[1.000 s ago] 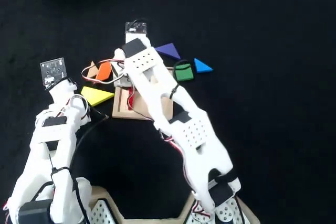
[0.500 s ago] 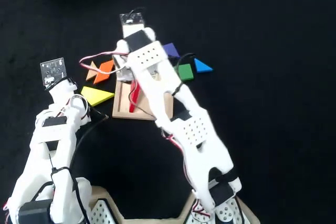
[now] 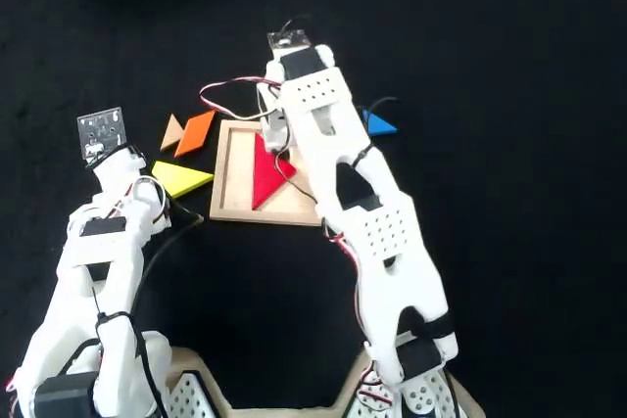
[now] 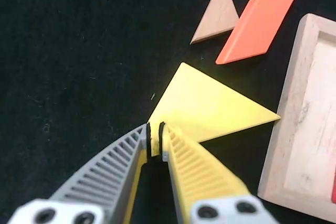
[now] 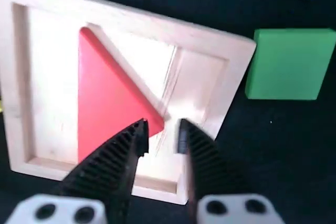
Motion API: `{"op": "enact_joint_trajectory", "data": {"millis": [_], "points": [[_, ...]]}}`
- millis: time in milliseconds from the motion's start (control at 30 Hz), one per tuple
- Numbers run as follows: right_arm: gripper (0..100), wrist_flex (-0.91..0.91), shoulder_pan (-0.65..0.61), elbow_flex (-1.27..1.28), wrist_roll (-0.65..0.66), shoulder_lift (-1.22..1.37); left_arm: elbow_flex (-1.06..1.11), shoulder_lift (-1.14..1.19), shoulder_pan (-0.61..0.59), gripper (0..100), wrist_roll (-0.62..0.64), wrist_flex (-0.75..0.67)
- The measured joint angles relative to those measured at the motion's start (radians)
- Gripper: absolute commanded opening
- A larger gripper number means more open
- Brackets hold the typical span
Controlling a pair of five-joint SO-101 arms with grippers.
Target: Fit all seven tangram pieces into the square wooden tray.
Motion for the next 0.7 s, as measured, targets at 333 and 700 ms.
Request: {"op": "enact_joint_trajectory", "data": {"millis": [333, 700], "points": [[6.4, -0.038, 0.000, 0.080, 0.000, 0.000, 0.000, 0.000, 0.002, 6, 0.000, 0.000], [6.4, -0.057, -0.060, 0.081, 0.000, -0.002, 0.000, 0.000, 0.002, 6, 0.000, 0.000]]}}
